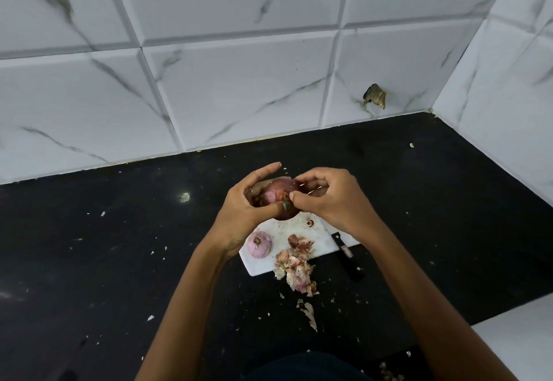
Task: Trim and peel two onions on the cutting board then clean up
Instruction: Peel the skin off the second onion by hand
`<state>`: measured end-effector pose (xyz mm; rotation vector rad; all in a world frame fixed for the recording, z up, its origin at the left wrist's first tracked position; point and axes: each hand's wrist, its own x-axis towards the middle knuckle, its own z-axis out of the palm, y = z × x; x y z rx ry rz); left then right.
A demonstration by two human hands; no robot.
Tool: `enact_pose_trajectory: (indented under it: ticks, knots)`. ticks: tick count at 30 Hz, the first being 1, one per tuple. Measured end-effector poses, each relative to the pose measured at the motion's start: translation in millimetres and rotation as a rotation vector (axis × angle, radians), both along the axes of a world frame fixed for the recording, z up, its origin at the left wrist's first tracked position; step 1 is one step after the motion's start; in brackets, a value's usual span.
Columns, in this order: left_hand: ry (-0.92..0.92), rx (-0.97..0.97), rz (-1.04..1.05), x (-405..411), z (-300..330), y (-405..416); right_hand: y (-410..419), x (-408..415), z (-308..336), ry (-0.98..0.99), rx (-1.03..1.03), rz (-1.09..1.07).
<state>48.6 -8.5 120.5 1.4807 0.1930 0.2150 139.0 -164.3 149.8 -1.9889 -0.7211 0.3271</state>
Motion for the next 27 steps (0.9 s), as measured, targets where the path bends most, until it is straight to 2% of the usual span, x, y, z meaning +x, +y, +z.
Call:
enact_pose_trajectory:
  ticks: [6,12,17,23,27]
  knots:
    - [-0.01,-0.012,-0.015,-0.8,-1.1,0.2,-2.8,3.2,2.1,0.043,0.046,-0.003]
    - [-0.006,-0.016,-0.021,0.6,-5.7,0.6,-1.8,0.9,0.7,-0.044,0.044,-0.008]
    - [0.024,-0.13,-0.02,-0.9,-4.6,0.5,-3.1,5.4,-3.2,0.11,0.175,-0.09]
    - [0.027,-0.086,-0.013,-0.7,-5.2,3.0,-2.4,-0.6,-5.5,0.144,0.136,-0.004]
    - [0.018,0.044,-0.036,-1.2,-5.9,3.9,-0.7,-2.9,-6.2,0.036,0.013,-0.035]
